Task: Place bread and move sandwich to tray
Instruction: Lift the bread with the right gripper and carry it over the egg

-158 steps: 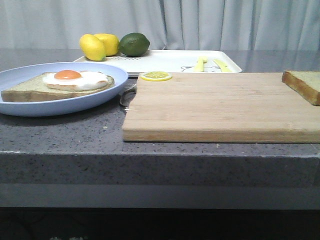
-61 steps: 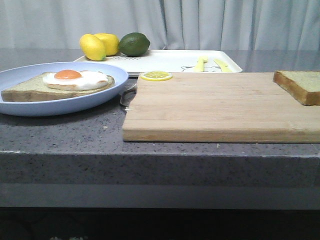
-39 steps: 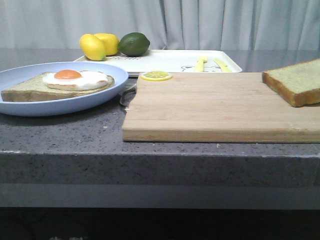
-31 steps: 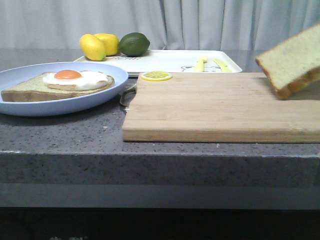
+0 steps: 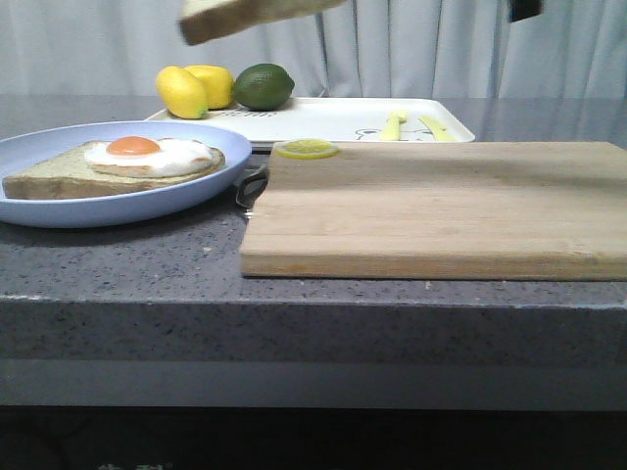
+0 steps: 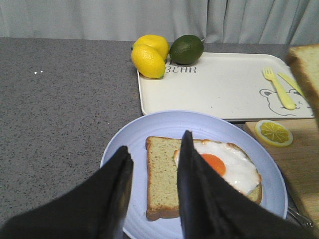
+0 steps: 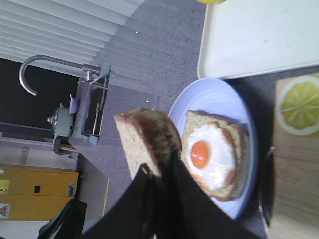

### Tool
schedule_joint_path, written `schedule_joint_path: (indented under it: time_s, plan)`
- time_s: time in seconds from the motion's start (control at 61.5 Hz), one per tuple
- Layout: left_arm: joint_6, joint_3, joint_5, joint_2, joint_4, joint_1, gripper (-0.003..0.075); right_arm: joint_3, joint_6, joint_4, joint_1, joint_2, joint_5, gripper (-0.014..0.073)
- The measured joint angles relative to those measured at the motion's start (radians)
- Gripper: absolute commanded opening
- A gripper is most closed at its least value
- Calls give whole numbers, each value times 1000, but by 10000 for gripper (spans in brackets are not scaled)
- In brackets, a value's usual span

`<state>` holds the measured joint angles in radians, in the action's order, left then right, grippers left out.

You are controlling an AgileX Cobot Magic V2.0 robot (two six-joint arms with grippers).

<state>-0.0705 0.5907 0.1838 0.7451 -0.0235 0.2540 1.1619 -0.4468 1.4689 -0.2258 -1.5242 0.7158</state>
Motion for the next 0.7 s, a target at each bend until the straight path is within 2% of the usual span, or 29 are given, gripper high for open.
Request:
schedule_joint_path:
  time_s: [0.13, 0.26, 0.537, 0.618, 0.7]
  plan:
    - [0, 0, 0, 0, 0, 0, 174, 3, -42, 132, -156, -80, -137, -69]
    - [0, 0, 0, 0, 0, 0, 175, 47, -139, 272, -242, -200, -192, -69]
    - [0, 0, 0, 0, 0, 0, 175, 131, -215, 319, -271, -374, -195, -64]
    - [0, 0, 0, 0, 0, 0, 175, 133, -215, 321, -271, -387, -195, -16]
    - [0, 0, 0, 0, 0, 0, 175, 135, -215, 323, -271, -387, -195, 79]
